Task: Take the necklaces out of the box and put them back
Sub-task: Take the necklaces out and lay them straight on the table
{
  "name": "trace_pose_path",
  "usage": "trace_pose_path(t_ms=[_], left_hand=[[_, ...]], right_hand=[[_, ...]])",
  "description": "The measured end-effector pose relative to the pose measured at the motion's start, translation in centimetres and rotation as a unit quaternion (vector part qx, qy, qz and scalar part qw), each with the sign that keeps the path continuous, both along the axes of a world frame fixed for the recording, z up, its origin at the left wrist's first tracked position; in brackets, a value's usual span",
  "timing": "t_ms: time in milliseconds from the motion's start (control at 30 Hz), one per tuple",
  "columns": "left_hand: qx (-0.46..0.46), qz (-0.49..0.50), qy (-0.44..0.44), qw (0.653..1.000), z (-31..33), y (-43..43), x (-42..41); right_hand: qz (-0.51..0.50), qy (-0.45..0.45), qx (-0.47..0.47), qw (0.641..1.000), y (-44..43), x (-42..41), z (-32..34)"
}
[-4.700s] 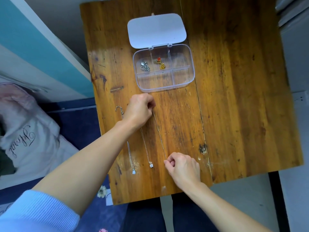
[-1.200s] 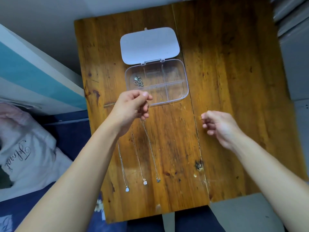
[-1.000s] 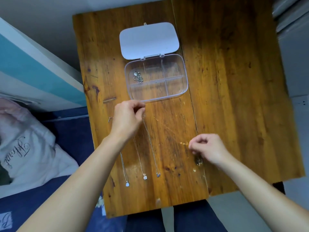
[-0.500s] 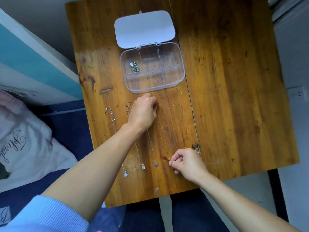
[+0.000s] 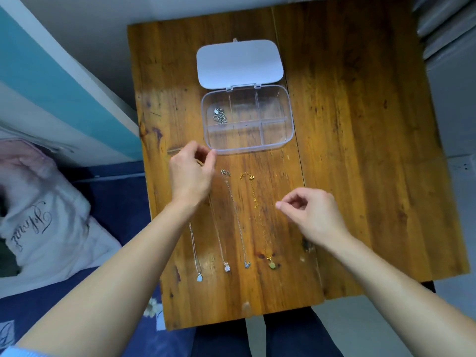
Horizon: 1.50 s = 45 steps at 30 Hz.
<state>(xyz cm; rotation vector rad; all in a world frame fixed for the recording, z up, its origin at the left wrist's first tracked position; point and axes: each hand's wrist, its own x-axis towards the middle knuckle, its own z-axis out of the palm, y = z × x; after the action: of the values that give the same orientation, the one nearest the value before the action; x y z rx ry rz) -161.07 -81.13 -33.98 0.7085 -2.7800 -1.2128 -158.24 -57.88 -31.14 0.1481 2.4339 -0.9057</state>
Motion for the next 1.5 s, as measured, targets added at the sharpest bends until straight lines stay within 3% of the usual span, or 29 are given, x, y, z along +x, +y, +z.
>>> trace_pose_path(t_ms=[100, 267, 400, 533, 700, 1500], left_hand=[[0.109, 0.052, -0.042, 0.992, -0.1, -1.3, -1.2], [0.277, 0.094, -0.091, 0.952, -0.9, -1.0, -2.4], [0.294, 0.099, -0.076, 0.948, -1.5, -1.3, -2.5], [0.294, 0.09, -0.082, 0.948, -1.8, -1.6, -2.7], [0.316, 0.088, -0.093, 0.94, -2.4, -2.4, -2.7], [0.335, 0.077, -0.098, 0.934, -2.4, -2.9, -2.5]], right_hand=[[0.01, 0.093, -0.033, 0.995, -3.1, -6.3, 1.1], [0.121, 0.172, 0.015, 0.977, -9.8, -13.6, 0.6], [0.207, 0.192, 0.1, 0.954, -14.0, -16.2, -1.2], [0.328, 0.203, 0.214, 0.897, -16.3, -17.0, -1.9], [0.399, 0.23, 0.277, 0.843, -17.0, -16.8, -2.1], [0.346, 0.203, 0.251, 0.881, -17.5, -17.7, -2.2]])
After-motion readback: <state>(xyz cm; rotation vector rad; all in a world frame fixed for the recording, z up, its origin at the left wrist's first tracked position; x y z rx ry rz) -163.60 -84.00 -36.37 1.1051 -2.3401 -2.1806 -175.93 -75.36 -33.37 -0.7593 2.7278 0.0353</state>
